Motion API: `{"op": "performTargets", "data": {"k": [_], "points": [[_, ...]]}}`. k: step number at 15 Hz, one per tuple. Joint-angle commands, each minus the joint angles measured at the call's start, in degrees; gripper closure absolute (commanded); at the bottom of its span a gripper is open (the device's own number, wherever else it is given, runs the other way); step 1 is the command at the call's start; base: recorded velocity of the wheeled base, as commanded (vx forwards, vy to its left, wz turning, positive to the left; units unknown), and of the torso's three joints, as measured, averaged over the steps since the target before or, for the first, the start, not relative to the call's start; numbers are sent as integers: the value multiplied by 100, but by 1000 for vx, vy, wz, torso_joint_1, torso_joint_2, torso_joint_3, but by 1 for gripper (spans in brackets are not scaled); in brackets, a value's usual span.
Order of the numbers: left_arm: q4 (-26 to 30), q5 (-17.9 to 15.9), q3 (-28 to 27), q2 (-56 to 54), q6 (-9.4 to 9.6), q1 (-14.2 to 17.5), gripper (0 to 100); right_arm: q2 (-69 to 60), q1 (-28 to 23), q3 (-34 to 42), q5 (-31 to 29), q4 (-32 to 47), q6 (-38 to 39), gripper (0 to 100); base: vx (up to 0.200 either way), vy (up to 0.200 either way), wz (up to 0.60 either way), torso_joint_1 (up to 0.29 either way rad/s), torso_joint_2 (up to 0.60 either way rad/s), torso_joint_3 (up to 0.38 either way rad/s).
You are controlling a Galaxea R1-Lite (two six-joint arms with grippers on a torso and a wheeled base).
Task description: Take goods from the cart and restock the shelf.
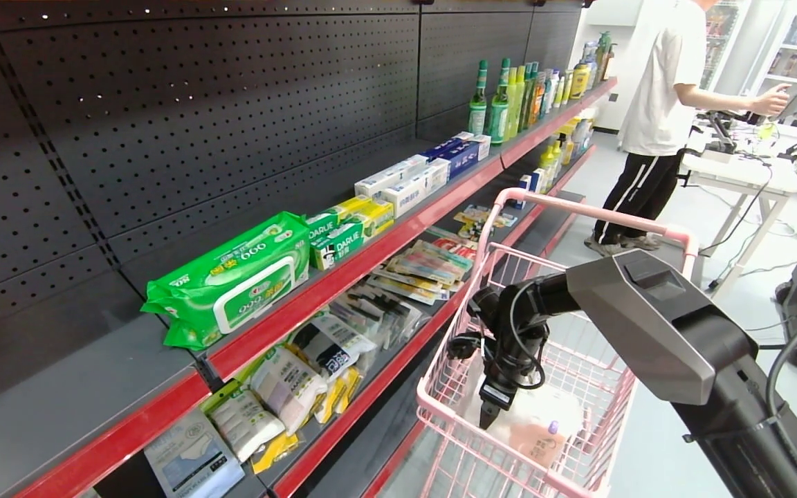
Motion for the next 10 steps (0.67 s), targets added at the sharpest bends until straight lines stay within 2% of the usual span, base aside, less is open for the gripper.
{"op": "performTargets", "data": {"k": [1,8,9,10], "points": [[-2,1,1,5,0,1,0,4,-17,122,-3,-10,-23,0,0,0,0,0,0,0],[7,-8,1,14,0,1,0,4,-8,122,-3,-19,-84,0,0,0,0,0,0,0],[7,1,1,14,0,1,0,4,-8,113,-20,-19,-84,100,0,0,0,0,0,0],[7,-8,1,14,0,1,0,4,-8,104,-38,-19,-84,100,0,0,0,0,0,0]]}}
